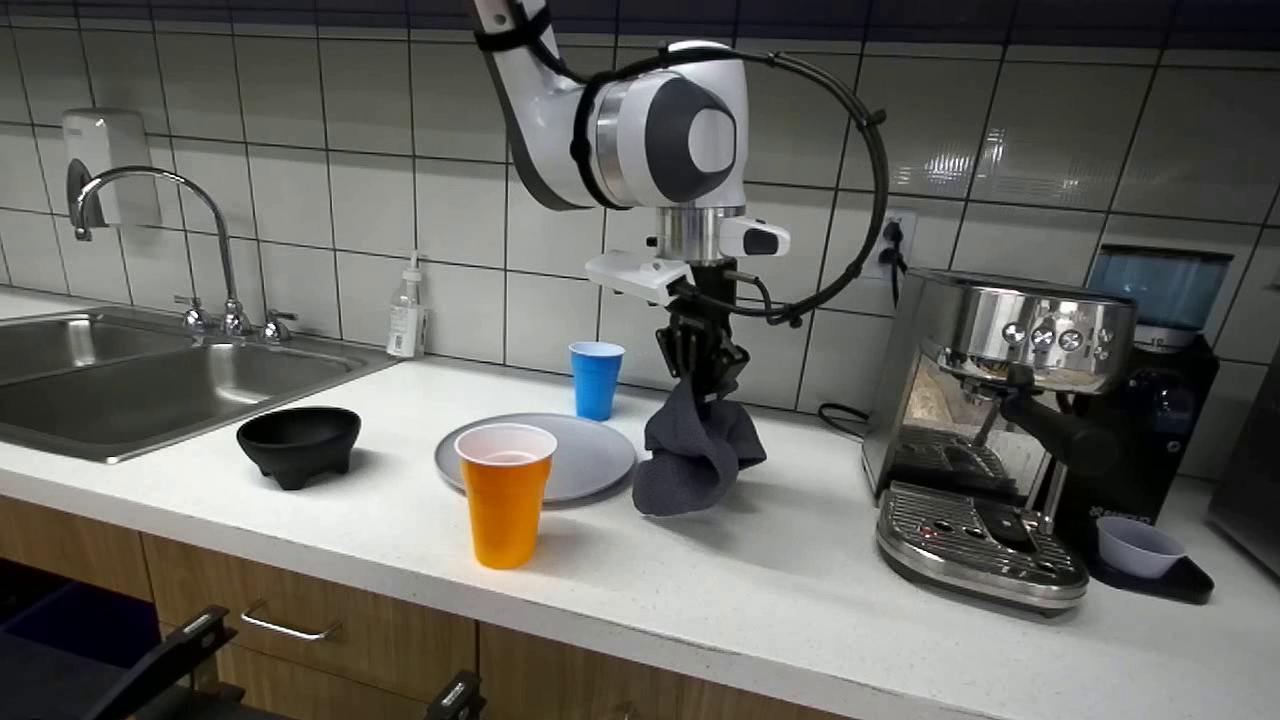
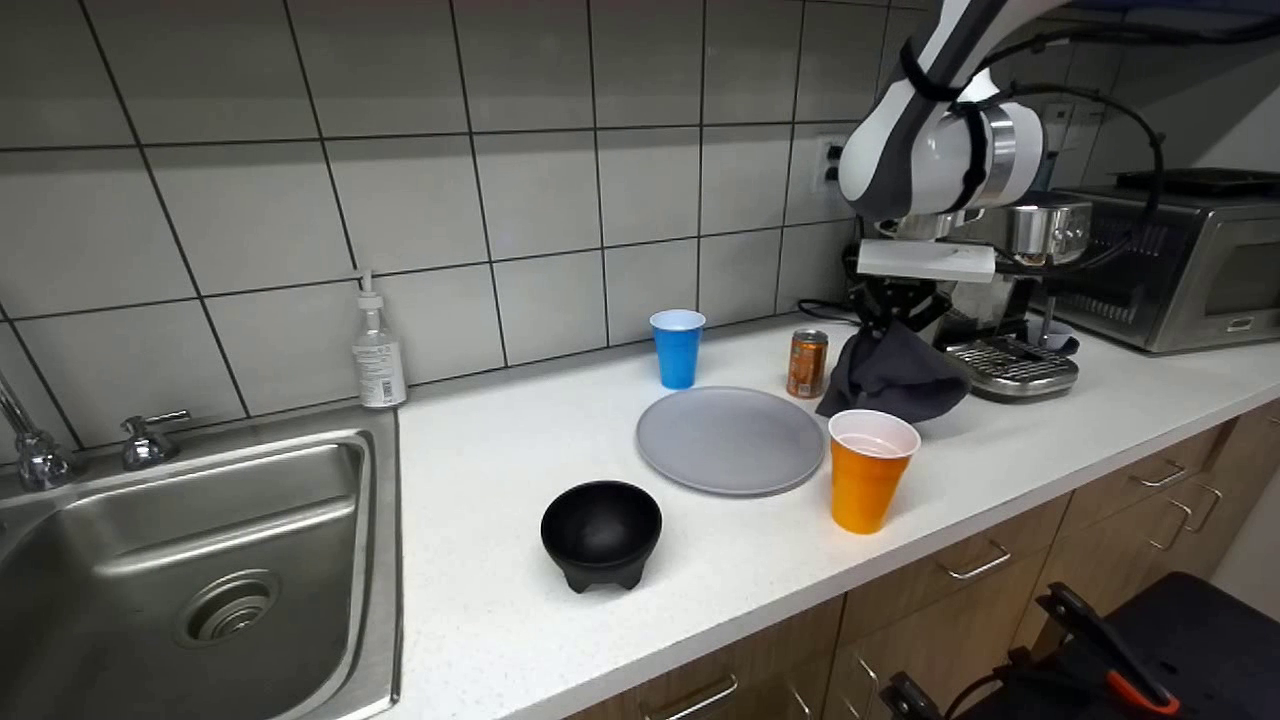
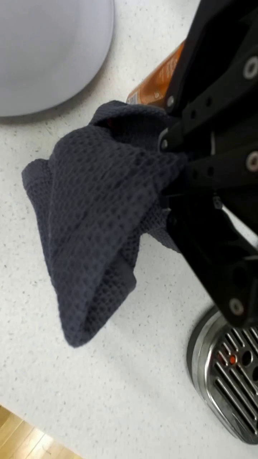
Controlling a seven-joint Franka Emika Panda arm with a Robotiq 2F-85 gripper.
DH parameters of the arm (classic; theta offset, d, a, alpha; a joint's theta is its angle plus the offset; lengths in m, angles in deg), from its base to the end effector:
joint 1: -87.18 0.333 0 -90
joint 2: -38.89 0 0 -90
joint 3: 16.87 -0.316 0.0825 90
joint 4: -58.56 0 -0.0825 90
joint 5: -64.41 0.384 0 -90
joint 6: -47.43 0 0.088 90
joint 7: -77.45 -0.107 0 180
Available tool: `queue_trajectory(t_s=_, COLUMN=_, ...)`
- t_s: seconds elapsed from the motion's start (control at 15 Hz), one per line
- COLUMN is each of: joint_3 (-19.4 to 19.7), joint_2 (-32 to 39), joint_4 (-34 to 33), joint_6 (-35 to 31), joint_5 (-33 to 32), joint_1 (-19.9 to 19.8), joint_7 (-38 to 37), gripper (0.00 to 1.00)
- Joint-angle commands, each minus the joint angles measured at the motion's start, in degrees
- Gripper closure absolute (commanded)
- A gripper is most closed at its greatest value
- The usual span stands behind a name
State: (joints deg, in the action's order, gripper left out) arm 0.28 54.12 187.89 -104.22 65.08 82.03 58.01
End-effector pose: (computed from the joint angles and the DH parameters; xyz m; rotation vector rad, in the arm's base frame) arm 0.5124 -0.2105 0.2624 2.8629 -1.0829 0.2053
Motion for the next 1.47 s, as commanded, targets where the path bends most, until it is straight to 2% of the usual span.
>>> queue_trajectory(t_s=0.0, joint_3=1.1, joint_2=0.9, joint_4=0.0, joint_6=-1.3, joint_5=-1.8, joint_1=-1.0, joint_7=-3.1, gripper=0.98)
queue_trajectory(t_s=0.4, joint_3=2.3, joint_2=4.5, joint_4=-1.5, joint_6=-1.9, joint_5=-1.0, joint_1=-0.9, joint_7=-5.1, gripper=0.98)
queue_trajectory(t_s=1.07, joint_3=1.9, joint_2=9.1, joint_4=-3.9, joint_6=-1.1, joint_5=2.2, joint_1=-1.2, joint_7=-7.5, gripper=0.98)
queue_trajectory(t_s=1.13, joint_3=1.9, joint_2=9.3, joint_4=-4.0, joint_6=-1.0, joint_5=2.4, joint_1=-1.2, joint_7=-7.6, gripper=0.75)
queue_trajectory(t_s=1.4, joint_3=2.1, joint_2=8.8, joint_4=-4.2, joint_6=-1.0, joint_5=2.7, joint_1=-1.0, joint_7=-7.7, gripper=0.45)
